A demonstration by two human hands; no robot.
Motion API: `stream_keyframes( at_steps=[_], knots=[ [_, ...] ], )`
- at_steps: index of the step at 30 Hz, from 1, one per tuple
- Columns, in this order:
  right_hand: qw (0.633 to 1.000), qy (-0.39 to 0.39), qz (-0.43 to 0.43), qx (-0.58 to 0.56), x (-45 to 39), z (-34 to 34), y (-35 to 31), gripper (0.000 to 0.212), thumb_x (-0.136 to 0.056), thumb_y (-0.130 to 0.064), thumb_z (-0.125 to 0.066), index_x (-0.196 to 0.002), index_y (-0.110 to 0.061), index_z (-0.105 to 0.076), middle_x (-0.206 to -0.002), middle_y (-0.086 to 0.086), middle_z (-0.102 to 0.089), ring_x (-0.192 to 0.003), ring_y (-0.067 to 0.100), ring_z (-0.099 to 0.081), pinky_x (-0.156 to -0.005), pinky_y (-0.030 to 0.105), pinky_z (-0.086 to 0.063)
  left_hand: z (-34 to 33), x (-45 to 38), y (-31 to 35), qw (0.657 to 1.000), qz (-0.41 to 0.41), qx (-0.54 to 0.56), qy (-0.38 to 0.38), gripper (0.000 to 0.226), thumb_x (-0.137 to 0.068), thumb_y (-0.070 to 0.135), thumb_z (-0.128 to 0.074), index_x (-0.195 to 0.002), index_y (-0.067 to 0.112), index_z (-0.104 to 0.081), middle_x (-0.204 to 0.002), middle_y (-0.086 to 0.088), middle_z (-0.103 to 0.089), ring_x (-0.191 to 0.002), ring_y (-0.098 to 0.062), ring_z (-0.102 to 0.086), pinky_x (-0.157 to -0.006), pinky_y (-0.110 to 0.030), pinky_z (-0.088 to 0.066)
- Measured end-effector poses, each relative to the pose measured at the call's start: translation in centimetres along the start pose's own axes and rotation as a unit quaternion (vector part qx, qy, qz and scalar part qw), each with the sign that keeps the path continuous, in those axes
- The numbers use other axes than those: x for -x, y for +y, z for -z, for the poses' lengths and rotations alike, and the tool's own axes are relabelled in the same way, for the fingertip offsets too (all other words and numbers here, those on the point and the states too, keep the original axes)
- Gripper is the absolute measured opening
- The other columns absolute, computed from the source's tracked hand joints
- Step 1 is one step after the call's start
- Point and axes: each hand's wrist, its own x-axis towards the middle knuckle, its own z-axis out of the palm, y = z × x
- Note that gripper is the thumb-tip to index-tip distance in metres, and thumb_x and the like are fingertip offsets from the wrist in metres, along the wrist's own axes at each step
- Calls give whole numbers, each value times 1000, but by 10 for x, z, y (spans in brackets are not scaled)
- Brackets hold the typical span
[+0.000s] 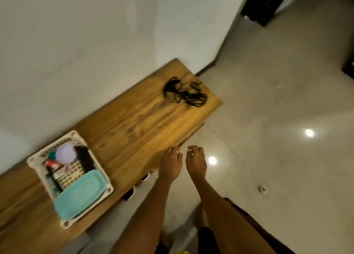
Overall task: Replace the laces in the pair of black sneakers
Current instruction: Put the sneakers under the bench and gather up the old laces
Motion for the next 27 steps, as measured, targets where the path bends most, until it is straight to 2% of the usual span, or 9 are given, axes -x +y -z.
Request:
stream_keyframes(
  at_steps=[3,7,11,15,20,23,27],
  knots=[
    [996,47,-71,-28,-11,44,76,27,-99,-20,-42,-122,-16,-55,-122,3,-50,-104,19,-57,-77,29,-46,-60,-6,67,993,-67,-57,-75,37,-102,27,-31,-131,11,-48,-133,-7,-52,-121,-21,-47,-100,-28,-34],
    [977,94,-179,-74,-20,95,187,26,-98,-17,-42,-121,-16,-55,-122,3,-51,-101,18,-57,-75,29,-48,-149,-5,151,965,-147,-132,-171,39,-102,29,-29,-135,14,-44,-136,-4,-48,-123,-19,-45,-99,-27,-35],
    [940,144,-280,-131,-31,128,285,26,-98,-16,-41,-119,-16,-55,-123,4,-51,-101,19,-57,-78,31,-49,-244,-2,219,935,-187,-178,-244,38,-102,28,-30,-135,14,-43,-136,-5,-48,-123,-20,-45,-97,-29,-37],
    [910,166,-343,-163,-55,137,380,27,-99,-15,-39,-120,-15,-55,-122,5,-51,-100,20,-57,-74,28,-44,-345,-9,261,916,-200,-202,-283,37,-102,29,-30,-133,15,-44,-134,-4,-49,-122,-20,-46,-96,-31,-40],
    [856,200,-435,-195,-85,89,484,28,-96,-11,-40,-121,-11,-54,-122,8,-50,-97,23,-57,-74,32,-45,-464,-32,256,880,-248,-238,-329,35,-101,28,-31,-130,12,-45,-131,-7,-50,-120,-23,-46,-94,-34,-41],
    [851,202,-445,-194,-115,48,534,31,-94,-9,-42,-125,-10,-50,-125,9,-47,-100,24,-56,-75,34,-46,-527,-61,230,869,-257,-251,-341,36,-101,27,-32,-130,10,-44,-132,-10,-48,-121,-26,-44,-96,-37,-40],
    [840,205,-464,-190,-168,1,600,40,-92,-8,-44,-132,-8,-42,-130,12,-41,-105,29,-53,-71,32,-40,-598,-99,188,854,-280,-269,-347,38,-101,29,-32,-132,8,-42,-133,-12,-47,-121,-28,-44,-94,-39,-40]
  ],
)
